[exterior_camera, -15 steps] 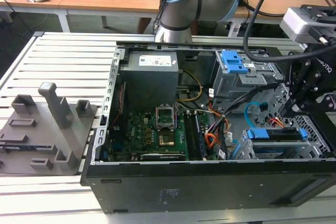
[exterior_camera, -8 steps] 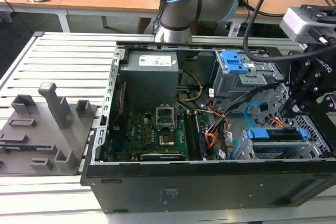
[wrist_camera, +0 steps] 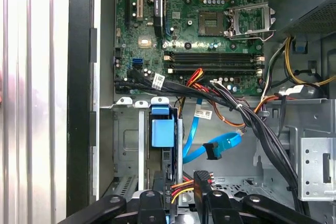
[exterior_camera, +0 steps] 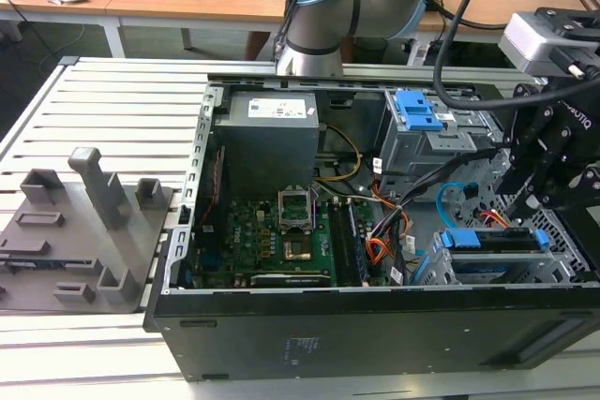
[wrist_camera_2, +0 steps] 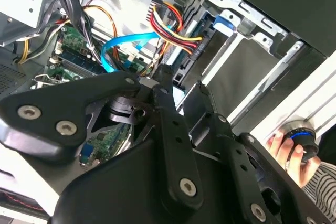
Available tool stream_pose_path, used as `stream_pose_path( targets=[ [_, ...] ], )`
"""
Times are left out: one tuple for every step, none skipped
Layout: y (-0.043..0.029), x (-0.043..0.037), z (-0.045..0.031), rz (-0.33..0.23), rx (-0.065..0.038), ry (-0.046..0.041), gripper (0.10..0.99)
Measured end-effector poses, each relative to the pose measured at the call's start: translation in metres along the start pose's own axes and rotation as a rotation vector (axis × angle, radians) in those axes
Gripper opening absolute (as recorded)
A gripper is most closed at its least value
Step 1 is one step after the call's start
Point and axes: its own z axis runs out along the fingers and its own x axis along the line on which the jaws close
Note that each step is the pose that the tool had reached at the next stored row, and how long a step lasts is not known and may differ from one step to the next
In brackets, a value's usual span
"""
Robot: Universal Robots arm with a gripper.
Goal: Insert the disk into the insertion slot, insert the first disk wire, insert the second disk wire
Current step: 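Insert the second disk wire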
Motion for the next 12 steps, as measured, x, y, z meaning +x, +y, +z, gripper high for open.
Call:
stream_pose_path(
  targets=[
    [0.0, -0.0048, -0.0001, 0.0, 0.0, 0.0006, 0.361],
    [0.0001, -0.0105, -0.0001, 0.0, 0.0, 0.001, 0.361],
    [0.0002, -0.0135, -0.0001, 0.0, 0.0, 0.001, 0.361],
    [0.0002, -0.0159, -0.0001, 0.0, 0.0, 0.0013, 0.361],
    [0.0003, -0.0198, -0.0002, 0.0, 0.0, 0.0013, 0.361],
    [0.0003, -0.0223, -0.0001, 0.0, 0.0, 0.0013, 0.361],
    [0.0003, -0.0223, -0.0002, -0.004, 0.0, 0.0015, 0.361],
    [0.0003, -0.0224, -0.0002, -0.013, 0.0, 0.002, 0.361],
    [0.0003, -0.0224, -0.0001, -0.037, 0.0, 0.0027, 0.361],
    [0.0003, -0.0224, -0.0002, -0.074, 0.0, 0.0045, 0.361],
    [0.0002, -0.0224, -0.0001, -0.117, 0.001, 0.0063, 0.361],
    [0.0003, -0.0224, -0.0002, -0.138, 0.001, 0.0073, 0.361]
  ],
)
